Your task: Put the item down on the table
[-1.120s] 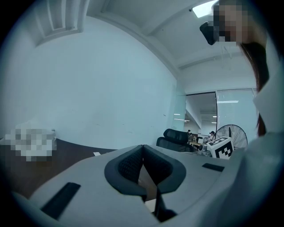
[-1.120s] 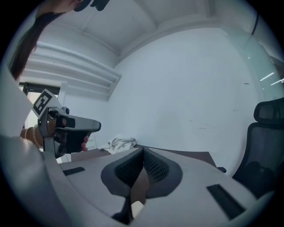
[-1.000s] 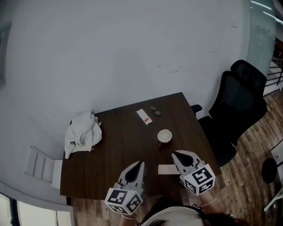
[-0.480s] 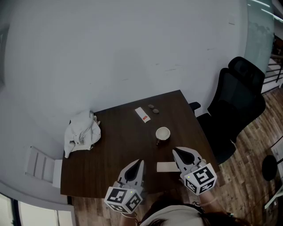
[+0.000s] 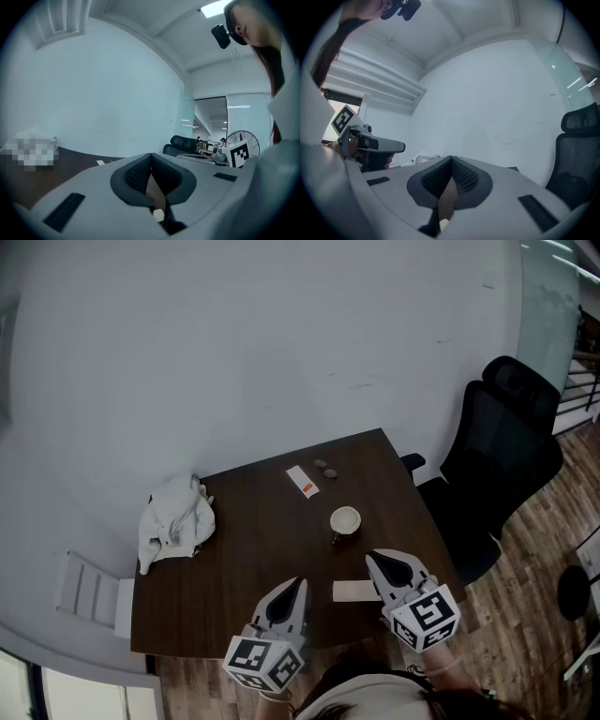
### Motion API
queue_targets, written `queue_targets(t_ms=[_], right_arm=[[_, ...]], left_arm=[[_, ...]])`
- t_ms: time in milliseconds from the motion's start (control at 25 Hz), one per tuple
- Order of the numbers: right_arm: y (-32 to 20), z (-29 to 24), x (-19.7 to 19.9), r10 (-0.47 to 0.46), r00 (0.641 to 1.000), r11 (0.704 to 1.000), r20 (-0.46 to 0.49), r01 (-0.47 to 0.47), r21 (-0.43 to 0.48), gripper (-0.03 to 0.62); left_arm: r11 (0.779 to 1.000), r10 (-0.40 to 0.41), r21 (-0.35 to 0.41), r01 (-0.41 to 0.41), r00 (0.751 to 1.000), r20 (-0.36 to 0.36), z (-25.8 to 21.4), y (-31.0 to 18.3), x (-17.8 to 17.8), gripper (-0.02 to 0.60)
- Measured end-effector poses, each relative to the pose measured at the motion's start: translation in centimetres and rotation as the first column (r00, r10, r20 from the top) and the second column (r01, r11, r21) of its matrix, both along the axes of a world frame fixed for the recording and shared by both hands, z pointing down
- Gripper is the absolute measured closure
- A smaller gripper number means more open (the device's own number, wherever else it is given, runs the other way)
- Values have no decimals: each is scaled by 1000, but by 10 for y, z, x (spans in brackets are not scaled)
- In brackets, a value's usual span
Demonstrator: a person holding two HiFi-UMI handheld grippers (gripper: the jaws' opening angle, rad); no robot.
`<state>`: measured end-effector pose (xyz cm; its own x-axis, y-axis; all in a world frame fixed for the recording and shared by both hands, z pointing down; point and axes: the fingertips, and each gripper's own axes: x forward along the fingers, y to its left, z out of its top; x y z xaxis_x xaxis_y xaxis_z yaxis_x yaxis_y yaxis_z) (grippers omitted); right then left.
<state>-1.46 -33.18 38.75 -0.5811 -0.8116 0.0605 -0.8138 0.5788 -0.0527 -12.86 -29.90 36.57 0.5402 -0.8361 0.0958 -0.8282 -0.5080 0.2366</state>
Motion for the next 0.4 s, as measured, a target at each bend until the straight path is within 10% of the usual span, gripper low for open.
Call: queue_targets(t_ms=[400], right_arm=[[5, -4, 5, 14, 1000, 1000, 21, -15, 22, 586]], left_arm=[[1000, 17, 5, -17, 1000, 4, 2, 7, 4, 563]])
